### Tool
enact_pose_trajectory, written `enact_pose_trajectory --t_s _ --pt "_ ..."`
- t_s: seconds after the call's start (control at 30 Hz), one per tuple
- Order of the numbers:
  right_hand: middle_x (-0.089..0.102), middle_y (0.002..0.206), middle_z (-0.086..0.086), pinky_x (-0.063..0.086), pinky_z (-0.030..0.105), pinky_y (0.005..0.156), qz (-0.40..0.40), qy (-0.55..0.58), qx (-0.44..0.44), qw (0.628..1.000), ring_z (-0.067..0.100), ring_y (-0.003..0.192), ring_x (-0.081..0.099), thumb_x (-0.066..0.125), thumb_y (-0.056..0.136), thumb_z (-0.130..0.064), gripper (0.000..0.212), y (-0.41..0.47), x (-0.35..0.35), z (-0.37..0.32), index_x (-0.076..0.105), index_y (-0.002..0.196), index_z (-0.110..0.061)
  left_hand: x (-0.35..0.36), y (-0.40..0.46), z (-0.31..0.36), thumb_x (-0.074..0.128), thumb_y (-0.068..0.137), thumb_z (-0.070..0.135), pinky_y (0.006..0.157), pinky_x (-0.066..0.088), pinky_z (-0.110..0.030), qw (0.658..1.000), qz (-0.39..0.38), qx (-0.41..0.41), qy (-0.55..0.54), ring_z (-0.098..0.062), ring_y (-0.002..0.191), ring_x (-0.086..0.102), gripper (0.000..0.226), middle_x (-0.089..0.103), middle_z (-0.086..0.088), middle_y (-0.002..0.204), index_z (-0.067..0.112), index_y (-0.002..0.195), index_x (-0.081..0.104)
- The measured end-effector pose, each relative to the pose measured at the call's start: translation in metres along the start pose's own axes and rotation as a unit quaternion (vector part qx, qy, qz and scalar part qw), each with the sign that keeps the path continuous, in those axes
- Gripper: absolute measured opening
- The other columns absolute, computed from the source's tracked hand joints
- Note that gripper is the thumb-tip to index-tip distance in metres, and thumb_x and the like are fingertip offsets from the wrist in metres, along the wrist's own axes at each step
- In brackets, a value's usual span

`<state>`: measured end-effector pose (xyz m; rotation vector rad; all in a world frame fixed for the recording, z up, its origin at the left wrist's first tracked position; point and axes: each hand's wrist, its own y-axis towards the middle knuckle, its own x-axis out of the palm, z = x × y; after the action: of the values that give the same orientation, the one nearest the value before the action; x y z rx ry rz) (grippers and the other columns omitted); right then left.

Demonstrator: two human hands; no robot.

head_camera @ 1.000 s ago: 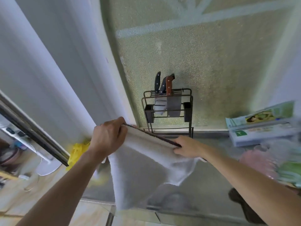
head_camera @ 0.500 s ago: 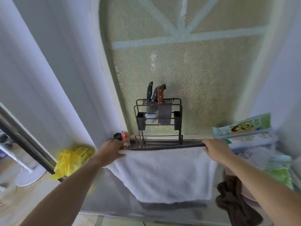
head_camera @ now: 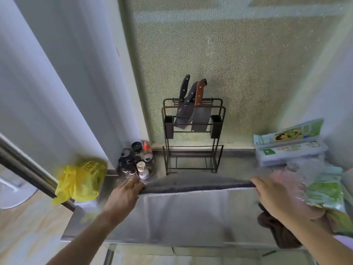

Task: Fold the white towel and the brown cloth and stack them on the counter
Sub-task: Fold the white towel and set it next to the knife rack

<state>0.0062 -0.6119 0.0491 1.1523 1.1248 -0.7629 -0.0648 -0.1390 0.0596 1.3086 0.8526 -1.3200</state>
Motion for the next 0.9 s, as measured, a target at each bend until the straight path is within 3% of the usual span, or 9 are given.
enact_pose_trajectory --t_s 0.13,0.23,0.3,0.43,0.53,0.6,0.77,0.9 --pt "0.066 0.074 0.005 0.054 0.038 0.046 -0.129 0.003 0.053 0.99 0.031 0.069 0.069 0.078 0.053 0.013 0.04 -0.066 0.073 -0.008 0.069 0.082 -0.014 0.074 -0.047 -0.013 0.086 0.048 0.014 0.051 0.048 -0.026 0.995 -0.102 0.013 0.011 -0.016 0.072 0.065 0.045 0.063 0.004 0.082 0.026 0.084 0.063" --pt "0.064 0.069 0.002 0.054 0.038 0.045 -0.191 -0.004 0.086 0.978 0.028 0.065 0.068 0.078 0.046 0.014 0.043 -0.108 0.107 -0.016 0.07 0.077 -0.014 0.12 -0.077 -0.024 0.085 0.048 0.013 0.047 0.051 -0.028 0.987 -0.162 -0.009 0.004 -0.019 0.07 0.068 0.045 0.065 0.004 0.081 0.028 0.081 0.058" --pt "0.066 0.069 0.002 0.054 0.037 0.045 -0.236 -0.001 0.119 0.965 0.029 0.063 0.069 0.08 0.043 0.014 0.045 -0.127 0.119 -0.021 0.073 0.078 -0.014 0.135 -0.091 -0.028 0.085 0.049 0.016 0.047 0.052 -0.027 0.981 -0.194 -0.025 0.013 -0.016 0.068 0.069 0.042 0.069 0.007 0.082 0.03 0.083 0.066" --pt "0.068 0.071 0.003 0.055 0.037 0.047 -0.287 -0.013 0.151 0.946 0.028 0.062 0.069 0.08 0.049 0.011 0.043 -0.137 0.122 -0.028 0.075 0.085 -0.013 0.132 -0.097 -0.033 0.091 0.045 0.023 0.045 0.05 -0.025 0.974 -0.214 -0.075 0.009 -0.011 0.063 0.068 0.042 0.068 0.01 0.07 0.032 0.081 0.071" --pt "0.07 0.077 0.006 0.056 0.04 0.055 -0.289 -0.024 0.161 0.943 0.032 0.072 0.07 0.075 0.063 0.006 0.032 -0.121 0.112 -0.035 0.073 0.09 -0.013 0.133 -0.089 -0.041 0.072 0.082 0.024 0.063 0.052 -0.033 0.972 -0.2 -0.114 -0.042 -0.021 0.086 0.07 0.019 0.071 0.005 0.089 0.029 0.1 0.069" --pt "0.071 0.086 0.005 0.055 0.039 0.064 -0.288 -0.034 0.167 0.943 0.031 0.083 0.069 0.067 0.076 -0.002 0.026 -0.104 0.108 -0.037 0.071 0.099 -0.015 0.136 -0.076 -0.044 0.057 0.095 0.028 0.074 0.051 -0.036 0.972 -0.186 -0.131 -0.066 -0.025 0.096 0.068 0.02 0.071 0.002 0.103 0.026 0.113 0.064" --pt "0.073 0.108 0.003 0.054 0.034 0.078 -0.252 -0.014 0.159 0.955 0.025 0.099 0.069 0.055 0.091 -0.012 0.028 -0.051 0.112 -0.034 0.064 0.118 -0.018 0.145 -0.027 -0.05 0.048 0.097 0.027 0.073 0.052 -0.038 0.959 -0.184 -0.2 -0.079 -0.03 0.094 0.067 0.015 0.069 -0.001 0.104 0.024 0.109 0.057" --pt "0.071 0.116 0.002 0.056 0.035 0.082 -0.269 0.016 0.167 0.948 0.023 0.104 0.068 0.054 0.096 -0.019 0.032 -0.011 0.14 -0.02 0.059 0.127 -0.019 0.154 0.014 -0.061 0.052 0.097 0.032 0.071 0.053 -0.039 0.941 -0.189 -0.265 -0.093 -0.031 0.092 0.066 0.012 0.07 -0.005 0.1 0.023 0.102 0.057"
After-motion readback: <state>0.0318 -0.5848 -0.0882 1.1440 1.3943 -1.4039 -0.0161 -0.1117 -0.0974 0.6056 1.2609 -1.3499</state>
